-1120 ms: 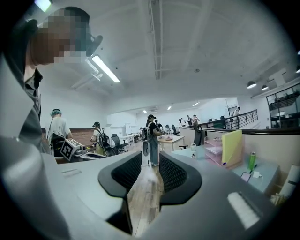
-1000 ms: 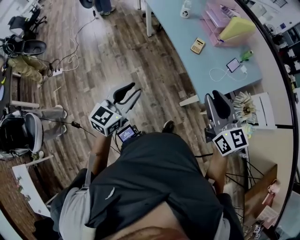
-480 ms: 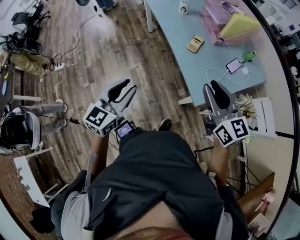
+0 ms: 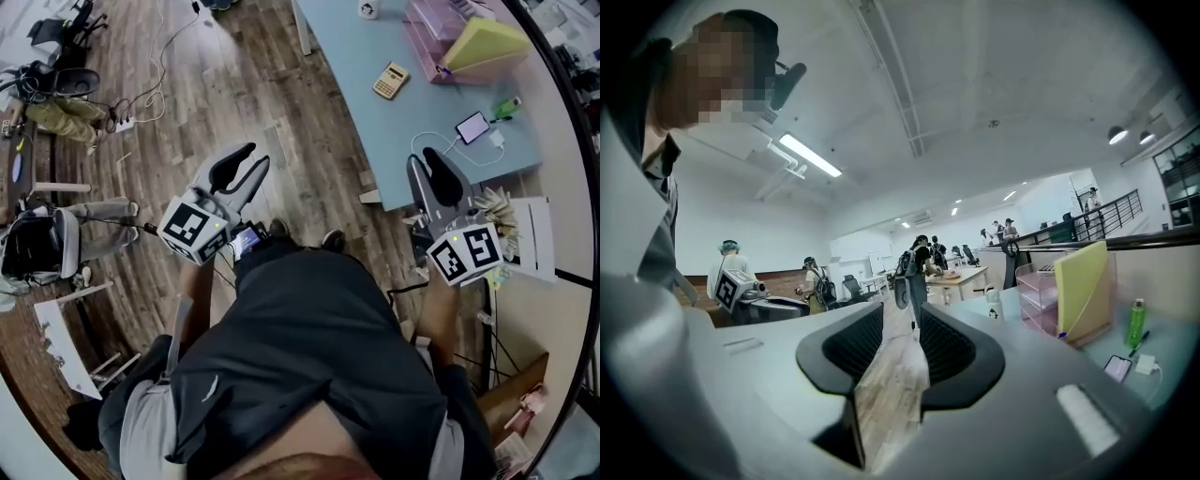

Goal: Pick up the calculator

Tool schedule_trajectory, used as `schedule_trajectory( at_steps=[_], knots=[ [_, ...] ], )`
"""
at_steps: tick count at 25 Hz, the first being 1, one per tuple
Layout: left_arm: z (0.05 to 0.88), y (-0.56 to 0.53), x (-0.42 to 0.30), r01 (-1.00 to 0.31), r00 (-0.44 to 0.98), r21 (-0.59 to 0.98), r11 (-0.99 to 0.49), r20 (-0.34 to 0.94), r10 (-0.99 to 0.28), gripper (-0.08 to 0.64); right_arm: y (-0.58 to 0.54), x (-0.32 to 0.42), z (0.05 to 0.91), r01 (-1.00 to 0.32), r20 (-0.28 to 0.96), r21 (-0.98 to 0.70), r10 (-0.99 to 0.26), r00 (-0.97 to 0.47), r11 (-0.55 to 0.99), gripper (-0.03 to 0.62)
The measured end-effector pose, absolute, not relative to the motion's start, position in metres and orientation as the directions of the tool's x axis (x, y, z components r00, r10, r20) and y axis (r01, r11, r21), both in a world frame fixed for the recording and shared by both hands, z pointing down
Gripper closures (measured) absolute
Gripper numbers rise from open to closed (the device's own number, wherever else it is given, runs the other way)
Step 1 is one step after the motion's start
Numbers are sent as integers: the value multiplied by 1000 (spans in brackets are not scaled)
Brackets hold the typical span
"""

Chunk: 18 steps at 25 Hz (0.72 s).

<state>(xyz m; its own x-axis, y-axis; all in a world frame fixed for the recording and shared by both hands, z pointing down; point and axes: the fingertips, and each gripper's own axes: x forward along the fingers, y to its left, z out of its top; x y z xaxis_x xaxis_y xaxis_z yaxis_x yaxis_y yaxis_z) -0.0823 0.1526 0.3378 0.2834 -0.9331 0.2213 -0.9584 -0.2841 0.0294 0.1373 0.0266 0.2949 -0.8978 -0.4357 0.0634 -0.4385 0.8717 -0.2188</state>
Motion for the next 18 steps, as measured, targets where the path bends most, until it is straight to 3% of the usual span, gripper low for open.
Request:
schedule_trajectory(
  at_steps=[6, 18],
  knots=[
    [341, 131, -81, -947, 318, 34, -319, 223, -921, 428, 18, 135, 301, -459, 77, -218, -453, -888, 861, 482],
    [331, 62, -113, -871, 488, 49, -488, 182, -853, 428, -1, 122, 289, -623, 90, -191, -618, -781, 759, 482]
  ],
)
